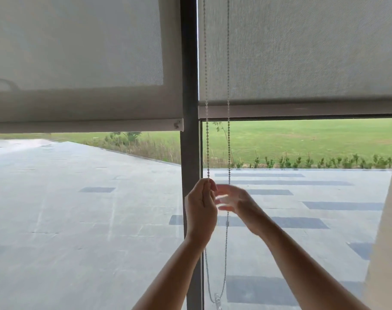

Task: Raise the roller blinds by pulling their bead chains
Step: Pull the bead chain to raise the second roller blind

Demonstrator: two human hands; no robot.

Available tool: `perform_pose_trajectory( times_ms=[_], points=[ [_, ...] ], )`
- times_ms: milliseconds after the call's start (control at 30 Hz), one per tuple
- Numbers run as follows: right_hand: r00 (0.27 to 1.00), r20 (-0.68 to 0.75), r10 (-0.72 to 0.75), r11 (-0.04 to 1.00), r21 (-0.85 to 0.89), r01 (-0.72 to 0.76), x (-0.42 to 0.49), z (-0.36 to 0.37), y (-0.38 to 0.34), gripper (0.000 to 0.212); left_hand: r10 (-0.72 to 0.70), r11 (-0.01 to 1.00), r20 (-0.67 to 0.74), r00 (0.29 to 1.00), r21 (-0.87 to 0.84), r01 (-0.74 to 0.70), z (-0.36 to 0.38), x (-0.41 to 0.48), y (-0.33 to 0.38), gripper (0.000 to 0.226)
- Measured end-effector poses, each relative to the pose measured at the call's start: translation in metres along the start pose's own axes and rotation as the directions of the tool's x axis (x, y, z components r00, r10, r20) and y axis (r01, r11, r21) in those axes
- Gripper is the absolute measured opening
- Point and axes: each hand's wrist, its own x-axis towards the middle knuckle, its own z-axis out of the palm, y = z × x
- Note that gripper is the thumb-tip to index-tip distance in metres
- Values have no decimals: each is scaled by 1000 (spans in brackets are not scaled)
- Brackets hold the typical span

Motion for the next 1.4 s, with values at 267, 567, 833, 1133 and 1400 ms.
perform_pose_trajectory(
  times_ms=[267,567,833,1133,1400],
  points=[
    [889,-196,-415,712,538,451,43,7,-179,26,-12,1000,46,999,-9,13,17,-11,15,32],
    [864,-304,-400,629,595,501,26,22,-159,27,-7,998,62,998,56,4,13,-39,8,32],
    [858,-333,-392,629,584,514,19,19,-150,29,-33,997,89,996,70,26,15,-47,4,31],
    [861,-362,-358,661,553,507,10,17,-138,29,-44,997,111,993,62,37,21,-62,2,30],
    [853,-380,-357,682,518,516,20,17,-144,29,-28,998,96,995,67,21,24,-55,9,33]
  ],
)
